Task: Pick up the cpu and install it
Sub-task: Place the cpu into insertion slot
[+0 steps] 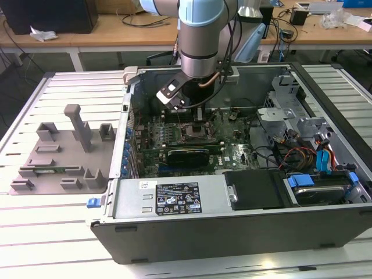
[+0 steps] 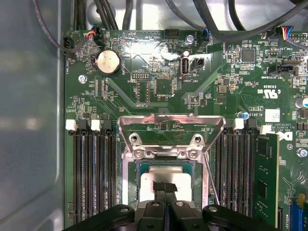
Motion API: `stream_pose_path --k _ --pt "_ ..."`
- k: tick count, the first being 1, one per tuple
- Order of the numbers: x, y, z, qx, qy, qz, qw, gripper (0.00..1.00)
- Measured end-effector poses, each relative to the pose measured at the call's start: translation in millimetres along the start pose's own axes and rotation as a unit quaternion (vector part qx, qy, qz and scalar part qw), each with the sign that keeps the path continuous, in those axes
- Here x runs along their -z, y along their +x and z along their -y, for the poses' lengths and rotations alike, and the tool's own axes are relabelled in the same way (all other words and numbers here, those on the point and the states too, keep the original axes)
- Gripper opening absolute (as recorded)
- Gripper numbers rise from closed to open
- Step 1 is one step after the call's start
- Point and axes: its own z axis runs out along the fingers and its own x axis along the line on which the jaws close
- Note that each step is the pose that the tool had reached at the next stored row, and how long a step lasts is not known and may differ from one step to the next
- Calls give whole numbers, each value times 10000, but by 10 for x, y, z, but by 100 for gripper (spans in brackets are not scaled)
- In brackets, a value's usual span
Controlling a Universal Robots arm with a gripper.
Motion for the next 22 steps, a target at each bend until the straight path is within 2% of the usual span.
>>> stream_pose_path --k 7,15,18,22 --pt "-35 0 2 -1 2 2 10000 11" --pt "-37 0 2 -1 0 0 10000 11" --pt "13 1 1 -1 -1 -1 10000 11" --pt "157 4 -1 -1 0 0 10000 11"
